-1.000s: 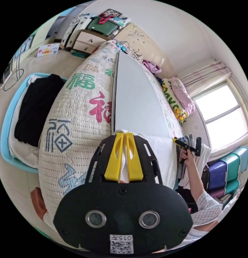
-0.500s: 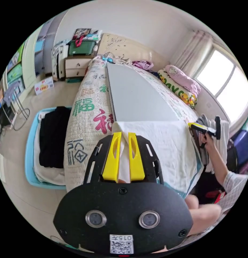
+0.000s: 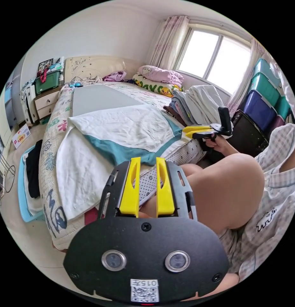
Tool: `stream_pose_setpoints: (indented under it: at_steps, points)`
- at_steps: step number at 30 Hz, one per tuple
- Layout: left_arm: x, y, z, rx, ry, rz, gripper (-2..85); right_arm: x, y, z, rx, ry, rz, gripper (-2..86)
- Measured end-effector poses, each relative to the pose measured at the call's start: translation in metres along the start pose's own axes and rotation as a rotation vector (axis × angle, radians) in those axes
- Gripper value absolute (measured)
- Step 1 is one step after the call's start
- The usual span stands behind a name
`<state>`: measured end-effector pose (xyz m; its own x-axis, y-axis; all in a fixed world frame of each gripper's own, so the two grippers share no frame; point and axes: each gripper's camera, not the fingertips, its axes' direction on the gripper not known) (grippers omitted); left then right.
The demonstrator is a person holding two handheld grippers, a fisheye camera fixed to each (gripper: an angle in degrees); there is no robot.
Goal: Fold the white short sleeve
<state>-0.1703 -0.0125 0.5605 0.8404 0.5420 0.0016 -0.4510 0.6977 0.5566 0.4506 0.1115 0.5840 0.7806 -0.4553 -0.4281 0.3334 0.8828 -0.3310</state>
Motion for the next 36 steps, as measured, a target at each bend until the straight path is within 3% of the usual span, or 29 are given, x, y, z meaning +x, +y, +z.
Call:
stream_pose_setpoints:
  at_steps: [5, 17, 25, 29, 36]
  points:
    - [0.011, -0.001, 0.025, -0.033, -0.049, -0.04, 7.8, -0.023, 0.004, 0.025, -0.099, 0.175, -0.084, 5.9]
    - [0.017, 0.012, 0.014, -0.026, -0.131, -0.026, 0.0, -0.052, 0.028, 0.009, -0.161, 0.261, -0.12, 3.9]
    - [-0.006, 0.032, -0.012, 0.025, -0.116, -0.15, 2.9, -0.032, 0.042, -0.01, -0.107, 0.149, 0.072, 7.5]
    - [-0.037, 0.053, -0.042, 0.155, -0.118, -0.343, 5.7, -0.04, 0.049, -0.029, -0.013, 0.175, 0.034, 8.6]
    - [-0.059, 0.048, -0.01, 0.075, -0.085, -0.398, 5.0, -0.048, 0.038, -0.005, -0.044, 0.178, -0.009, 7.7]
